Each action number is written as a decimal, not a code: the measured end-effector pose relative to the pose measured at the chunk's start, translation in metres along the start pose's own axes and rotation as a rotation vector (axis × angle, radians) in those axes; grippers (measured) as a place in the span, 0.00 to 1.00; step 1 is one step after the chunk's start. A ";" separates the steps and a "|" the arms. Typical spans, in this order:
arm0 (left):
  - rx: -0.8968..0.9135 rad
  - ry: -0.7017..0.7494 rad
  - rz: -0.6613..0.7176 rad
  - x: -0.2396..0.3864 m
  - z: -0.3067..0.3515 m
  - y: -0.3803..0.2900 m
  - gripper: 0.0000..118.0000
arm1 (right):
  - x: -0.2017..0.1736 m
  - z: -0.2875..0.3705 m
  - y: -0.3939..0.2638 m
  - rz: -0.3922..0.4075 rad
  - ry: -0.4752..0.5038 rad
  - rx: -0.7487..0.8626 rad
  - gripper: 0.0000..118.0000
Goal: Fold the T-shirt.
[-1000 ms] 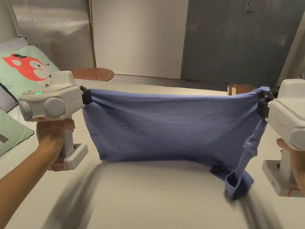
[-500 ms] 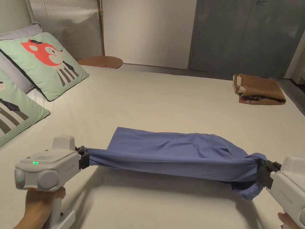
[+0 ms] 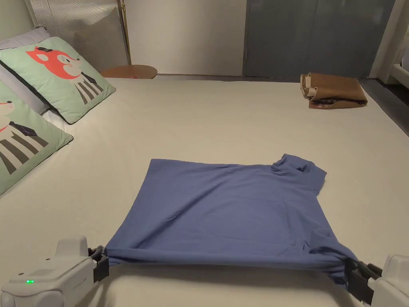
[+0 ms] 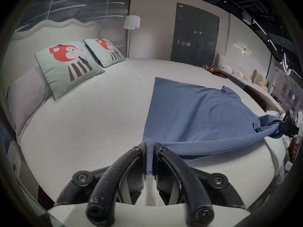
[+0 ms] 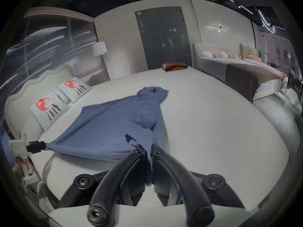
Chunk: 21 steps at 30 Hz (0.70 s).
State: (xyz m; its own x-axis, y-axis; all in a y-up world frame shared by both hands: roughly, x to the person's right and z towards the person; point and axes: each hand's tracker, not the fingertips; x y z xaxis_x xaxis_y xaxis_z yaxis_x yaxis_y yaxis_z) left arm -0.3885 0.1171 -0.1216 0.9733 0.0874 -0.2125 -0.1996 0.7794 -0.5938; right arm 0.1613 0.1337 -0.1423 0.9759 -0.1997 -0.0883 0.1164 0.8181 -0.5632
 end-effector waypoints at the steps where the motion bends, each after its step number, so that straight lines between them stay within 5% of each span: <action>1: -0.017 0.009 -0.005 -0.003 0.001 -0.007 0.02 | 0.005 -0.002 -0.012 0.005 -0.008 -0.024 0.05; 13: -0.151 0.072 -0.046 -0.002 -0.011 -0.042 0.04 | -0.001 -0.011 -0.062 -0.014 -0.113 -0.193 0.05; 15: -0.172 0.092 -0.041 0.006 -0.006 -0.036 0.15 | -0.009 -0.006 -0.050 0.007 -0.113 -0.212 0.07; 17: -0.170 0.091 -0.026 0.008 0.000 -0.022 0.56 | -0.014 -0.001 -0.032 0.018 -0.115 -0.180 0.31; 19: -0.068 0.051 0.000 0.017 0.013 -0.002 0.91 | -0.022 0.006 -0.007 0.034 -0.091 -0.087 0.82; 20: 0.003 0.022 0.008 0.021 0.021 0.010 0.92 | -0.027 0.010 0.006 0.034 -0.078 -0.036 0.97; 21: 0.072 0.014 0.004 0.027 0.029 0.023 0.92 | -0.034 0.019 0.022 0.033 -0.072 0.024 1.00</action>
State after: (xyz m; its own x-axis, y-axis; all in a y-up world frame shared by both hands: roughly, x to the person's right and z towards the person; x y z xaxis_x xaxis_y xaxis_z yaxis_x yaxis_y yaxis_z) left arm -0.3635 0.1553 -0.1185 0.9705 0.0823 -0.2265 -0.1947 0.8218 -0.5356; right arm 0.1342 0.1692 -0.1360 0.9898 -0.1344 -0.0468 0.0880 0.8364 -0.5411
